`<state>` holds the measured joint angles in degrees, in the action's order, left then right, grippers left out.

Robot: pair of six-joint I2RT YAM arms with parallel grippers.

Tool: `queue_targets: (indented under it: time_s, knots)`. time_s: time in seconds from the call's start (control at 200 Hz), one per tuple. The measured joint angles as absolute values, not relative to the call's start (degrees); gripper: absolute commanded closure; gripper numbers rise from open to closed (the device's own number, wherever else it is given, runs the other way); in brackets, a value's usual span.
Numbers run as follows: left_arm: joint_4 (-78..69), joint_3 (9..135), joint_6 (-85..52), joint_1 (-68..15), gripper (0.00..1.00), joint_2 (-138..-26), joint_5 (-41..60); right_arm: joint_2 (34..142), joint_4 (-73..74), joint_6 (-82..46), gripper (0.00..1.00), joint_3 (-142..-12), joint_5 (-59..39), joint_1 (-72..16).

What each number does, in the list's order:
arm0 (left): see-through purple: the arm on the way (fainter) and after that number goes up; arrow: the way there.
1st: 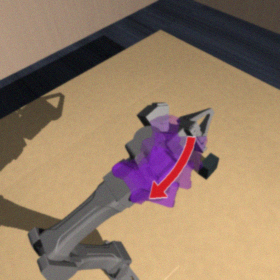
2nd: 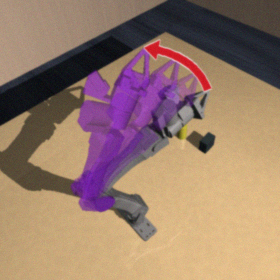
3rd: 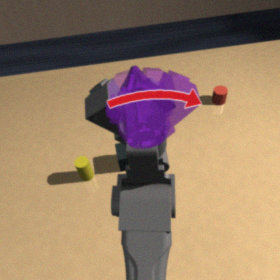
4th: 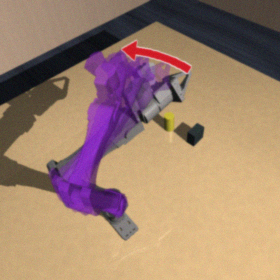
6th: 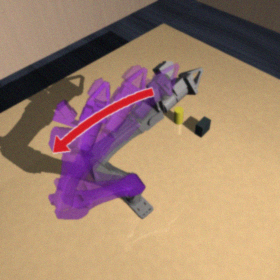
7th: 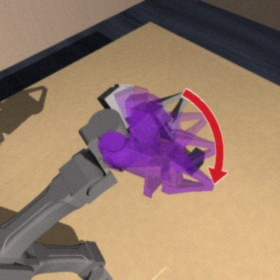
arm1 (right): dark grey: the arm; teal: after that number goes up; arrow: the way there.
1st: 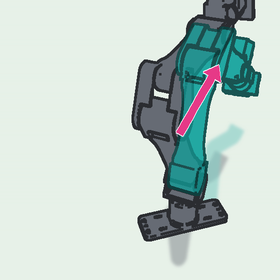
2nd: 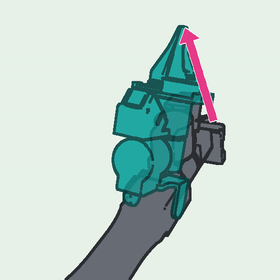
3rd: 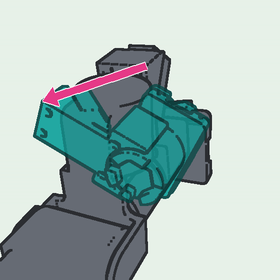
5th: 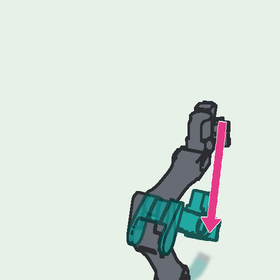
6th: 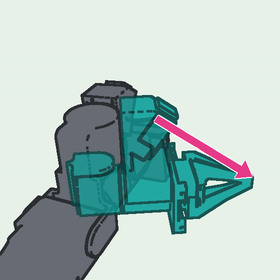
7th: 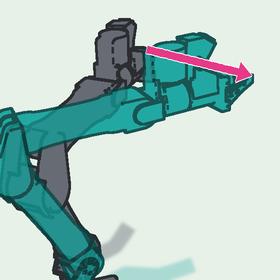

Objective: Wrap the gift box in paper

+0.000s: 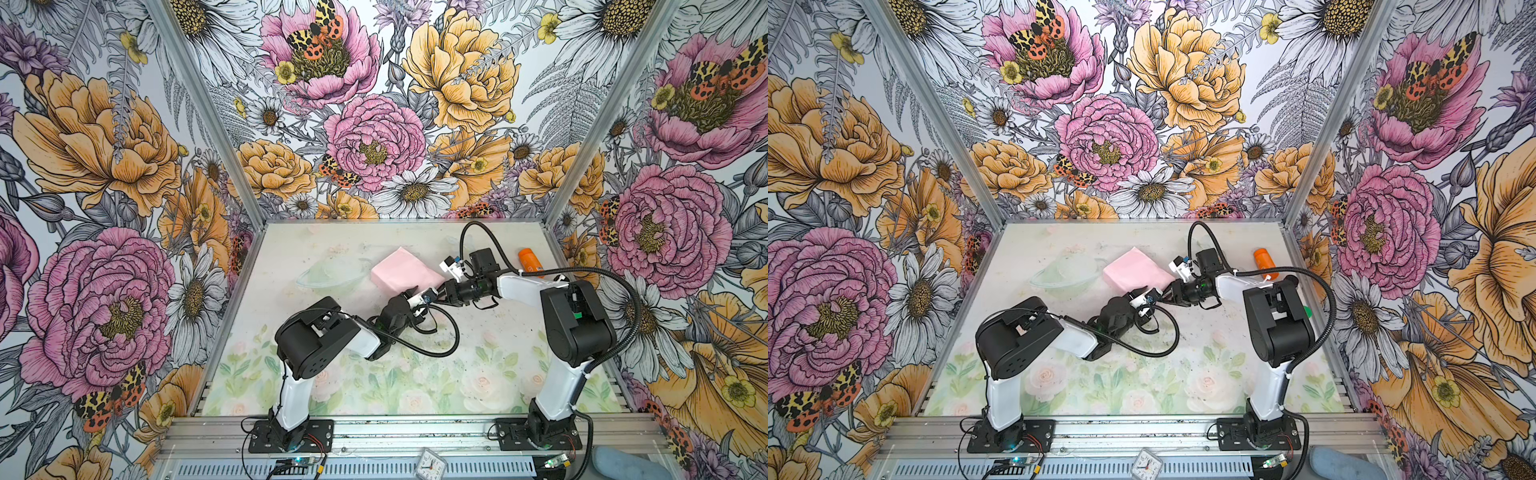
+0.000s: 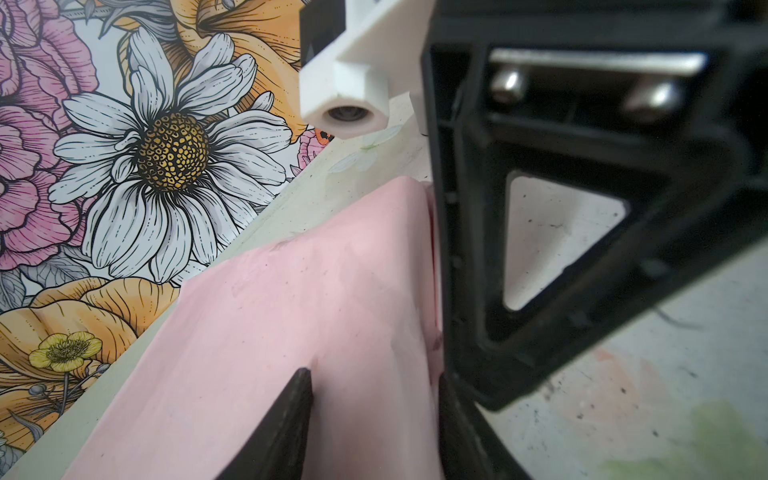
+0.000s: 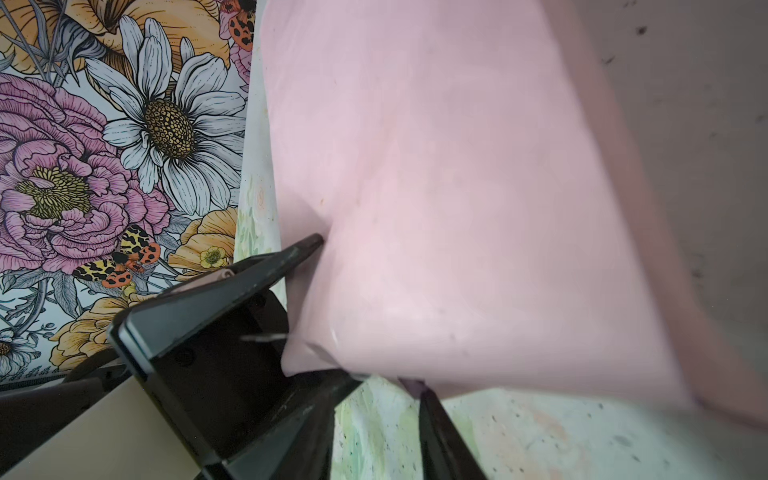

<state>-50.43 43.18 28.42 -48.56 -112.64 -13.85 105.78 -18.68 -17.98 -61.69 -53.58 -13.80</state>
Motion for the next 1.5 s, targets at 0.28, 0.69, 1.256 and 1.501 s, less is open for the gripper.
queue_targets:
  time_s: [0.28, 0.69, 1.256, 1.501]
  knots:
    - [-50.5, 43.24, 28.42, -48.58, 0.52, -112.73, -13.87, 102.78, -19.11, -18.0, 0.56, -58.08, -52.05, -12.51]
    - [-50.87, 44.16, 28.4, -48.69, 0.52, -113.54, -13.82, 96.05, -19.07, -19.31, 0.73, -52.25, -46.02, -12.03]
    - [-50.92, 44.21, 28.4, -48.69, 0.52, -113.65, -13.8, 95.83, -10.37, -24.6, 0.95, -51.92, -46.76, -16.14]
    - [-50.92, 44.21, 28.4, -48.69, 0.52, -113.65, -13.8, 97.34, -9.13, -25.32, 0.98, -52.38, -46.65, -17.34]
